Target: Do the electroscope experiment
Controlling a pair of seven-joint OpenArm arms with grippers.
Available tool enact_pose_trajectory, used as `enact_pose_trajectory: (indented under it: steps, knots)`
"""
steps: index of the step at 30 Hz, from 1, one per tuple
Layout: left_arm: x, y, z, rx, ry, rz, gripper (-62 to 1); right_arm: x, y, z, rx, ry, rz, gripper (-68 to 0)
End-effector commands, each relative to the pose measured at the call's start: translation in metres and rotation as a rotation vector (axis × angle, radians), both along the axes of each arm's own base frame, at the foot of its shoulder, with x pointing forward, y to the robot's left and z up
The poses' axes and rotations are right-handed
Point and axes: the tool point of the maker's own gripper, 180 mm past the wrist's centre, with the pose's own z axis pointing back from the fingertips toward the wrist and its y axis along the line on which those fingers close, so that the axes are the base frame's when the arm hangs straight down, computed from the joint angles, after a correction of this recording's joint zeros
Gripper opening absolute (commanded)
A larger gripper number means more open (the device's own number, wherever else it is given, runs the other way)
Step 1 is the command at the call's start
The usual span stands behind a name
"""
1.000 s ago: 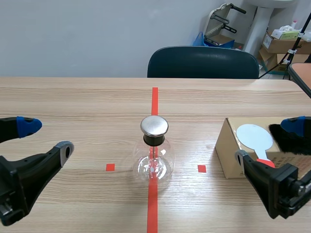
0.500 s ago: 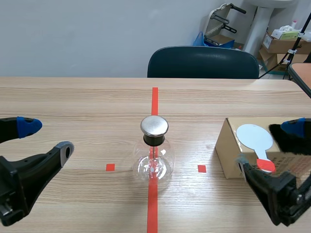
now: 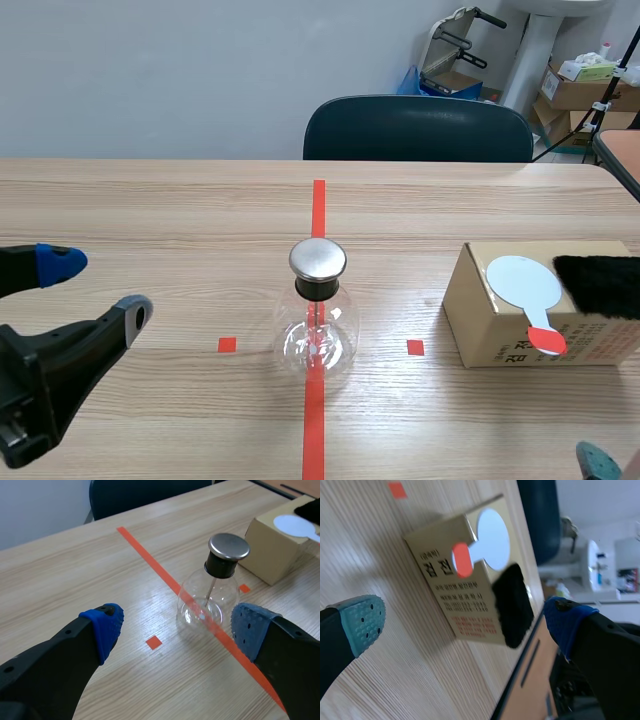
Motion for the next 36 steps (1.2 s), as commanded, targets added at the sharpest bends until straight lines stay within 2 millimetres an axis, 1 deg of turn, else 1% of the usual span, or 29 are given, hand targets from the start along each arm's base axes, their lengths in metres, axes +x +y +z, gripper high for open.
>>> enact_pose_trajectory:
  steps: [1, 6, 10, 17, 20, 24, 28, 33, 36]
  knots:
    - [0.000, -0.004, 0.006, -0.018, -0.018, -0.015, -13.8, 0.002, -0.006, 0.001, -0.037, -0.054, -0.024, 0.4]
    - [-0.006, -0.013, 0.002, -0.005, 0.003, -0.077, -13.8, 0.003, -0.012, -0.005, -0.169, -0.176, -0.034, 0.4]
    - [-0.015, -0.025, -0.001, -0.002, 0.019, -0.153, -13.8, 0.010, -0.014, -0.012, -0.221, -0.253, -0.045, 0.4]
    - [-0.024, -0.036, 0.004, -0.002, 0.005, -0.247, -13.8, 0.026, -0.013, -0.033, -0.246, -0.265, -0.089, 0.4]
    - [-0.025, -0.040, 0.010, 0.004, -0.005, -0.277, -13.8, 0.035, -0.014, -0.037, -0.243, -0.269, -0.118, 0.4]
    - [-0.032, -0.050, 0.020, -0.015, -0.028, -0.344, -13.8, 0.047, -0.012, -0.038, -0.237, -0.282, -0.140, 0.4]
    - [-0.039, -0.059, 0.028, -0.047, -0.047, -0.392, -13.8, 0.058, -0.006, -0.034, -0.225, -0.309, -0.140, 0.4]
    - [-0.049, -0.067, 0.034, -0.080, -0.054, -0.446, -13.8, 0.071, 0.000, -0.027, -0.215, -0.344, -0.130, 0.4]
    - [-0.053, -0.069, 0.034, -0.088, -0.049, -0.467, -13.8, 0.076, -0.001, -0.026, -0.217, -0.349, -0.137, 0.4]
